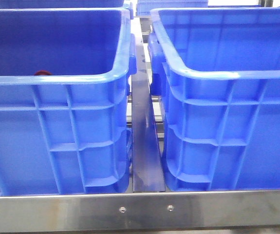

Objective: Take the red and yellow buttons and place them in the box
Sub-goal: 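Lower the left gripper into the button bin toward a yellow-capped button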

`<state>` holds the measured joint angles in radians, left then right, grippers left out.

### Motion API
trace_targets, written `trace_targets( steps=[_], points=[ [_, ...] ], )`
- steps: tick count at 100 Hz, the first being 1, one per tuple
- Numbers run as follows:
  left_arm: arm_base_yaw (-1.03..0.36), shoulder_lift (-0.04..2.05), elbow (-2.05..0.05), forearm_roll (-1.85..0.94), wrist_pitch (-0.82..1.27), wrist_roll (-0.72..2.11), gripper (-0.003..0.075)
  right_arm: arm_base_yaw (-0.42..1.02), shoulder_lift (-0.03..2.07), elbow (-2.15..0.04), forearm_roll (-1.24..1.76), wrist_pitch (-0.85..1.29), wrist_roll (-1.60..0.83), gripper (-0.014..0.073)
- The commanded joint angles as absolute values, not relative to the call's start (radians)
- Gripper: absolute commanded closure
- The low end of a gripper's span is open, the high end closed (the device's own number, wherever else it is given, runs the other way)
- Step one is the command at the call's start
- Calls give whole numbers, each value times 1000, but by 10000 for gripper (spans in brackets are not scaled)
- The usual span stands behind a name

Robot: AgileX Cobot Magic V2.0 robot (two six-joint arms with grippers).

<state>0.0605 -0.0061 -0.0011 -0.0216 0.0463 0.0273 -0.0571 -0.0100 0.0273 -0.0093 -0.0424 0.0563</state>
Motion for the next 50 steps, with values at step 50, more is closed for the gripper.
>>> trace_targets(
  steps=[50],
  points=[
    [62, -32, -58, -35, -13, 21, 741, -57, -30, 33, -19, -113, 55, 662]
  ],
)
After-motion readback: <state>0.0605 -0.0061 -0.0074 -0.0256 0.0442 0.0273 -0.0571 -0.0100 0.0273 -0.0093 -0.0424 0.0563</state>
